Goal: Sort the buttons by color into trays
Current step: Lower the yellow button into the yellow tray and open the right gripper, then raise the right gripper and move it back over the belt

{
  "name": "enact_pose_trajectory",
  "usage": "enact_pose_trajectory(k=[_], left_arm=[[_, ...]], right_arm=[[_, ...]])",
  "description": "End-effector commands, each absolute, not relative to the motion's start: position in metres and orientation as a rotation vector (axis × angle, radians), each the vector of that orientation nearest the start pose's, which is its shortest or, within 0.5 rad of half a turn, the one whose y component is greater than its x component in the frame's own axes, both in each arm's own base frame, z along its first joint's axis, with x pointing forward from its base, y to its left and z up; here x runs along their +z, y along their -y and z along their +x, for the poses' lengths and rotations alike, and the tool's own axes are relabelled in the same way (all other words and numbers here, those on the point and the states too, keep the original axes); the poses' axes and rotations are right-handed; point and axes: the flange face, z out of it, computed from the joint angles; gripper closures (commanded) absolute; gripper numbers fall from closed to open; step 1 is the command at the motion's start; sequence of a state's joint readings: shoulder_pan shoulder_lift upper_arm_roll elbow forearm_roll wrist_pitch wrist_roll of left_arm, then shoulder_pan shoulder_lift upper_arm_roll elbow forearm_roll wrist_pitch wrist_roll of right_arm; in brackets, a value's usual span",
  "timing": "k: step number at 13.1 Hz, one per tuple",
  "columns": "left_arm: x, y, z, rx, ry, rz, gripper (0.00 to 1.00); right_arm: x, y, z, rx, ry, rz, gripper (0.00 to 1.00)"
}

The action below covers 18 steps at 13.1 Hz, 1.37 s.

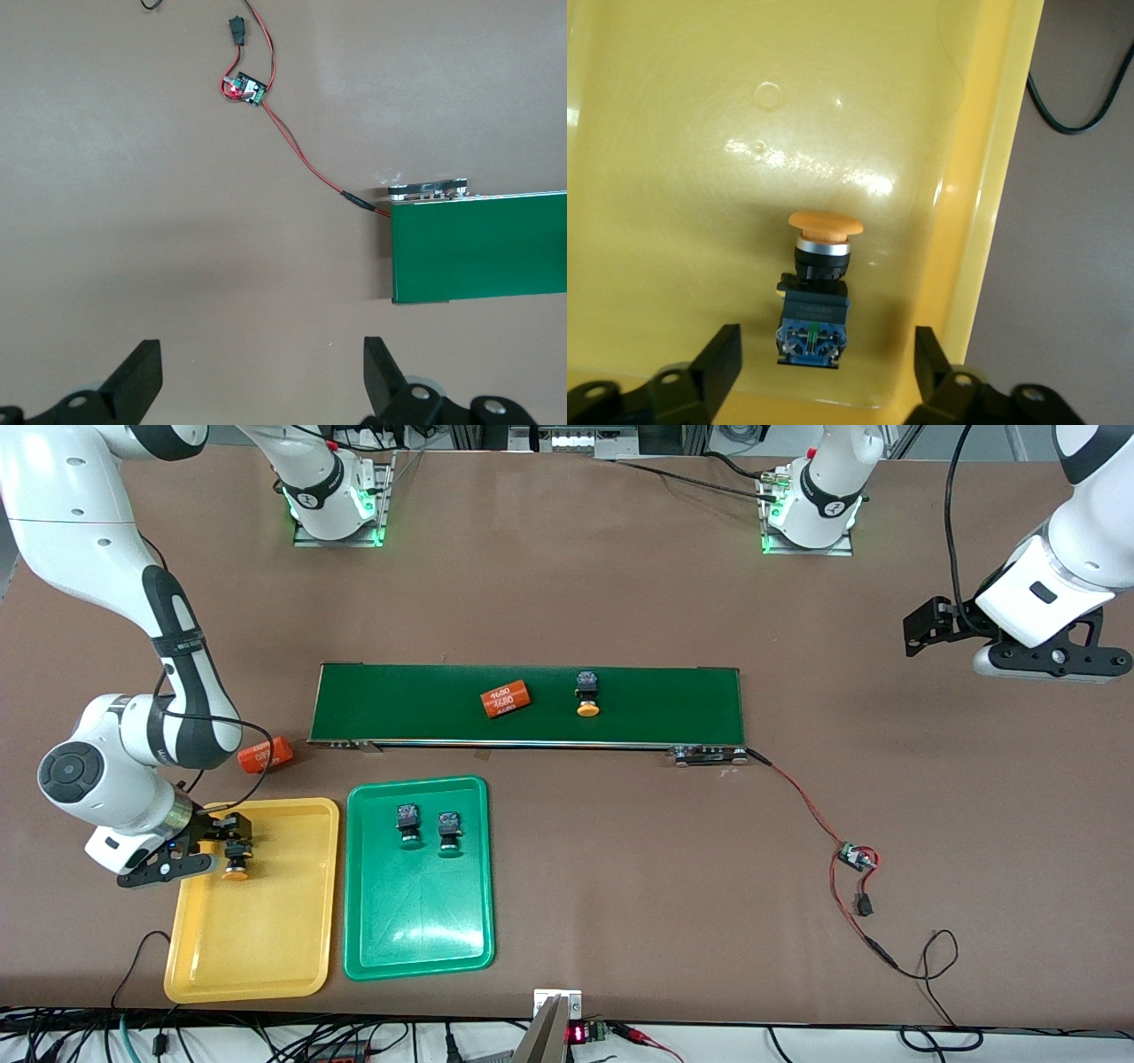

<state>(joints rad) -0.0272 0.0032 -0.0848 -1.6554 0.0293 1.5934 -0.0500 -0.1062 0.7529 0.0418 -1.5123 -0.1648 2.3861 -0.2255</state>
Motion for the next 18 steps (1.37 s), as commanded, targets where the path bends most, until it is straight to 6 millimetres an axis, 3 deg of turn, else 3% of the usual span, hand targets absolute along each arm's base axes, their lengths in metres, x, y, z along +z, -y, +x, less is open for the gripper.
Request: enact_pose_trajectory(k=[1, 3, 6, 12, 15, 18], left_arm=[[0.591, 0.06, 0.552, 0.106, -0.109, -3.118, 0.0], [0.59, 0.059, 0.552, 0.108, -0.106, -3.118, 0.0], [0.591, 0.06, 0.552, 0.106, -0.106, -3.118, 0.0], [0.591, 0.06, 0.552, 0.106, -0.109, -3.118, 0.0], [0.591, 0.058, 0.552, 0.106, -0.104, -3.118, 0.0], [0.591, 0.059, 0.552, 0.106, -0.104, -3.118, 0.0]], right_arm=[[0.253, 0.046, 0.725, -0.198, 0.44, -3.224, 0.0], [0.277, 0.037, 0.717, -0.098, 0.408, -3.223, 0.0], [0.331, 0.019, 0.694, 0.075, 0.243, -3.225, 0.0], [0.45, 0.002, 0.603, 0.416, -0.025, -3.14, 0.0], [0.486, -0.02, 0.564, 0.52, -0.18, -3.116, 0.0], [0.499, -0.033, 0.51, 0.436, -0.166, -3.082, 0.0]])
